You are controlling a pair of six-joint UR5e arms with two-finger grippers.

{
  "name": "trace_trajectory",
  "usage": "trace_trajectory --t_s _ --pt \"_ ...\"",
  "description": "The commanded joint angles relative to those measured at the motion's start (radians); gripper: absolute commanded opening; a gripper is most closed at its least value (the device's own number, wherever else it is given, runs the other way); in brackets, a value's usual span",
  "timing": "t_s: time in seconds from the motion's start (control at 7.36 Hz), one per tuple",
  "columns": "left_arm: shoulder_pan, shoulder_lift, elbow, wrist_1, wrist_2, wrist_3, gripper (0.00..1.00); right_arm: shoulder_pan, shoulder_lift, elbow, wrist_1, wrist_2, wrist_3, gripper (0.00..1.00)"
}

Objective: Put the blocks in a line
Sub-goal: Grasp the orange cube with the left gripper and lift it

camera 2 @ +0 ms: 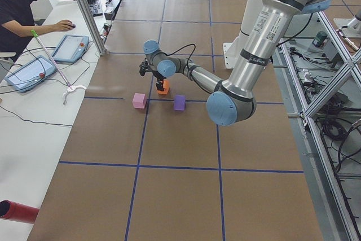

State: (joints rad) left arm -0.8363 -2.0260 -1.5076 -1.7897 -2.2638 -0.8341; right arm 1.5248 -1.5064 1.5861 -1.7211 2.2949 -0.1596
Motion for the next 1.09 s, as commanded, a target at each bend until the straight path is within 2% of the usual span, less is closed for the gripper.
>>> trace_trajectory --t_s 0.0,0.27,0.54,0.82,0.95 --pt "0.017 -0.005 0.032 -0.037 0.001 0.0 1.0 0.0 0.0 0.0 0.0 0.0 0.0 1.0" --pt "0.025 -0.01 0.055 -0.062 0.001 0.0 0.98 0.0 0.0 0.0 0.0 0.0 0.0 1.0" --pt "0.028 -0.01 0.058 -0.062 0.001 0.001 0.9 0.0 0.0 0.0 0.0 0.0 0.0 1.0" --pt "0.029 -0.01 0.056 -0.063 0.001 -0.013 0.62 0.0 0.0 0.0 0.0 0.0 0.0 1.0" --pt "0.029 -0.016 0.053 -0.06 0.001 -0.032 0.37 0.0 0.0 0.0 0.0 0.0 0.0 1.0"
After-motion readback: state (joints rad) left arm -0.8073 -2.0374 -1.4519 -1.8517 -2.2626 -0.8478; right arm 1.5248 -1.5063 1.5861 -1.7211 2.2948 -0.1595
